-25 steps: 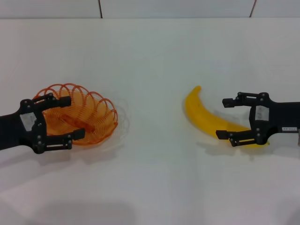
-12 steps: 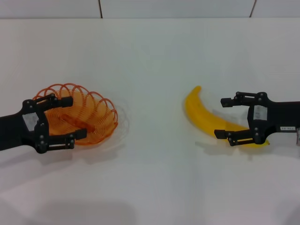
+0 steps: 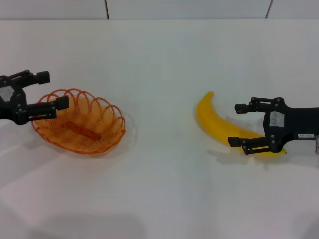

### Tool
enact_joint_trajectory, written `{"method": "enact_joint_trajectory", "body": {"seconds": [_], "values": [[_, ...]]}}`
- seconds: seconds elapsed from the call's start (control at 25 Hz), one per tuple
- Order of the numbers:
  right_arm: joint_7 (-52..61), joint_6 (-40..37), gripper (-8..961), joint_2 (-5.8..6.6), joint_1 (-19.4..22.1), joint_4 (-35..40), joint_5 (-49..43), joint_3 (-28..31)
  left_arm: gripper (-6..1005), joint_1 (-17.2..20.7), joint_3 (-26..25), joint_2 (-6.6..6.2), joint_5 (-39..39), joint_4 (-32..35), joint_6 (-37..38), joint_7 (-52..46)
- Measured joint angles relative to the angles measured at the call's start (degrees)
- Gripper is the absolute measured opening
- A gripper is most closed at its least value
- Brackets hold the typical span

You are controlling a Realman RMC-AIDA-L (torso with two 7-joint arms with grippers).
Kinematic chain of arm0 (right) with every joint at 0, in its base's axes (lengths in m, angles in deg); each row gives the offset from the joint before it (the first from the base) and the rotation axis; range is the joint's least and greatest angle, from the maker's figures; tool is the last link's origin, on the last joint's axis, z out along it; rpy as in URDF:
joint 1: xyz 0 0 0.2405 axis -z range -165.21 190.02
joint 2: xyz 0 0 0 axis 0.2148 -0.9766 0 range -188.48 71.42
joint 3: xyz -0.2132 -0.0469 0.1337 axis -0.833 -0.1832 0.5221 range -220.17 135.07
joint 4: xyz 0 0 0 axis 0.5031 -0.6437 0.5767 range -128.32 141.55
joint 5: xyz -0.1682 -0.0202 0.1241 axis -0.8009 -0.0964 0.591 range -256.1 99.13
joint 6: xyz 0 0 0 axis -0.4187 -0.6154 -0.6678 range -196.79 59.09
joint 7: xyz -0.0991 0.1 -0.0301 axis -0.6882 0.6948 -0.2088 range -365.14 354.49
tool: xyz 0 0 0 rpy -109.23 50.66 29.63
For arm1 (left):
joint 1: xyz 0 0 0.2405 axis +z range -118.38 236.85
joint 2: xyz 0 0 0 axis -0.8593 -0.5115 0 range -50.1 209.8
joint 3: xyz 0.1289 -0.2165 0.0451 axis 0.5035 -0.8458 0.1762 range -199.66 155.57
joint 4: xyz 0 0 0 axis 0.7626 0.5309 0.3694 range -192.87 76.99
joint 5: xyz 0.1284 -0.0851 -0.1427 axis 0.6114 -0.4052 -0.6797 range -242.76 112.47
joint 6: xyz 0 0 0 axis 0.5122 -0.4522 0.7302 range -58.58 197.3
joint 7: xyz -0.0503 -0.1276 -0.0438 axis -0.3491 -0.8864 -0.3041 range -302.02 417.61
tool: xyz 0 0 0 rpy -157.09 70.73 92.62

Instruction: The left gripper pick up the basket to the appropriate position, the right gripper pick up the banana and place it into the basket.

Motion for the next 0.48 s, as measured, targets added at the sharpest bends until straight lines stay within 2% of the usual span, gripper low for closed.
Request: {"method": "enact_joint_trajectory", "body": {"seconds": [0.24, 0.48], "values": [[0.0, 0.0, 890, 0.0, 0.02, 0.0, 0.0, 0.0, 908, 0.49, 1.38, 0.6, 1.62, 1.18, 0.09, 2.46], [0.0, -0.57, 890, 0.0, 0.02, 0.0, 0.0, -0.15, 907, 2.0, 2.16, 1.76, 2.96, 1.25, 0.7, 12.66]]}}
